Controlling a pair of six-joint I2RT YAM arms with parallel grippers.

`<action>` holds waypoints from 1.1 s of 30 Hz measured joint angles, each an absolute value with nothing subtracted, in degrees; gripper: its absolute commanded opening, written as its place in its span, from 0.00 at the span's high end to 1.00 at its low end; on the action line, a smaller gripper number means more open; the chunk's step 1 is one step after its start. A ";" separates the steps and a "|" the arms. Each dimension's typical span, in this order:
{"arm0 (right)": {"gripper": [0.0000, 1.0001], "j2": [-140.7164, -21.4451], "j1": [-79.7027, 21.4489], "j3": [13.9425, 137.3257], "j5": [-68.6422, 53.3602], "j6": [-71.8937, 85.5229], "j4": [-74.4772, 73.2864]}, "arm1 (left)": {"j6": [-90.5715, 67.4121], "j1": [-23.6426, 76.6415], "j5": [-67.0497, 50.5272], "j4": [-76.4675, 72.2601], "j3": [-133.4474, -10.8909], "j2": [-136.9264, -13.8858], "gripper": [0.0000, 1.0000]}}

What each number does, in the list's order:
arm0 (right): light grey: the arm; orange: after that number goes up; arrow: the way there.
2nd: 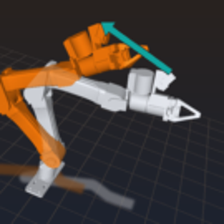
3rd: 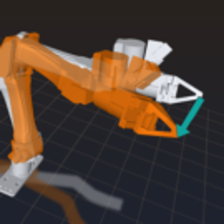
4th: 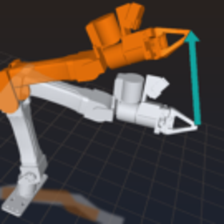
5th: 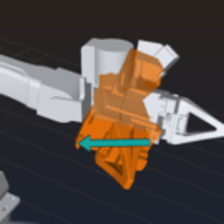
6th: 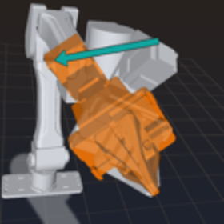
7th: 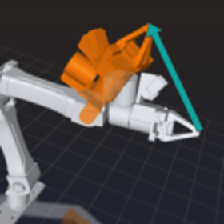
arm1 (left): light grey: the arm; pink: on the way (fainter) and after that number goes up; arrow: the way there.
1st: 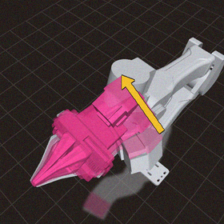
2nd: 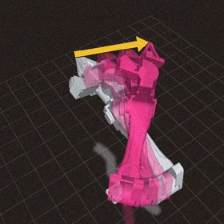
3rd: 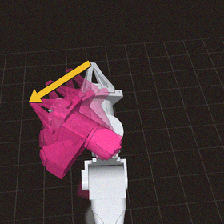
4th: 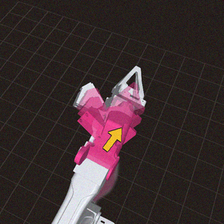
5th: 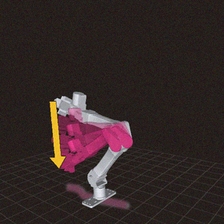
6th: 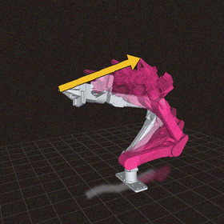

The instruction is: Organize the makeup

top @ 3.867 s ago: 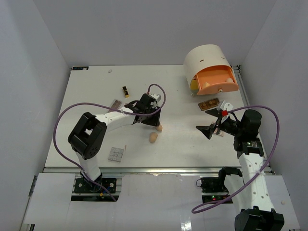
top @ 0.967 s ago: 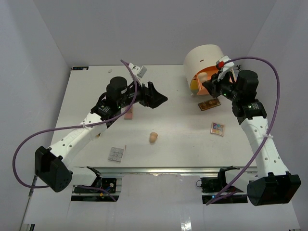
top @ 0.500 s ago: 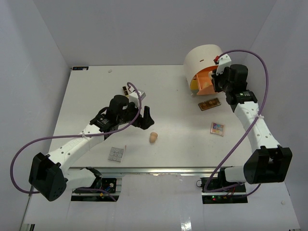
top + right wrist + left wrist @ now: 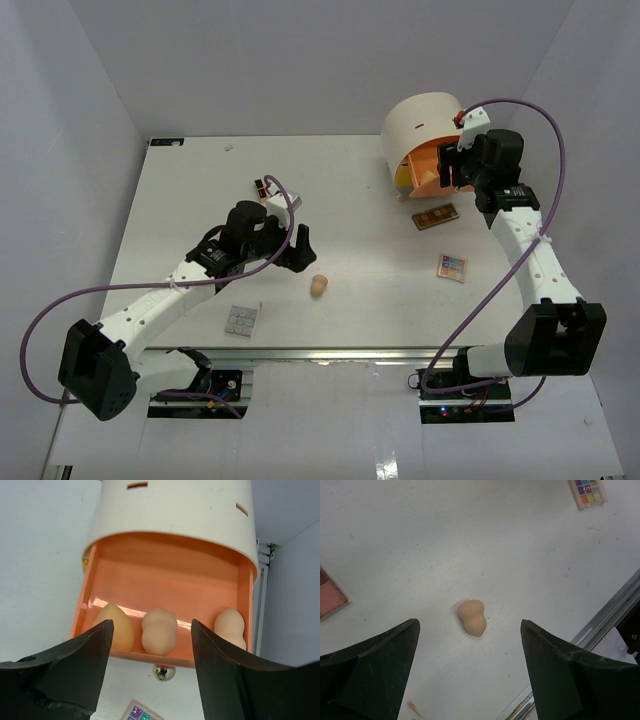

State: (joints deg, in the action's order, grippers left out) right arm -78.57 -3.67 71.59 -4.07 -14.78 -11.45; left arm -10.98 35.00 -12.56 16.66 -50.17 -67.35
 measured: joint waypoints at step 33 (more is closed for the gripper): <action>0.07 -44.54 2.61 36.83 -59.37 -21.34 -5.85 | -20.96 42.52 -12.89 21.78 -60.65 -100.04 0.95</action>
State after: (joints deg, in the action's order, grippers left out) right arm -44.54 2.61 36.83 -59.37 -21.34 -5.85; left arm -20.96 42.52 -12.89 21.78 -60.65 -100.04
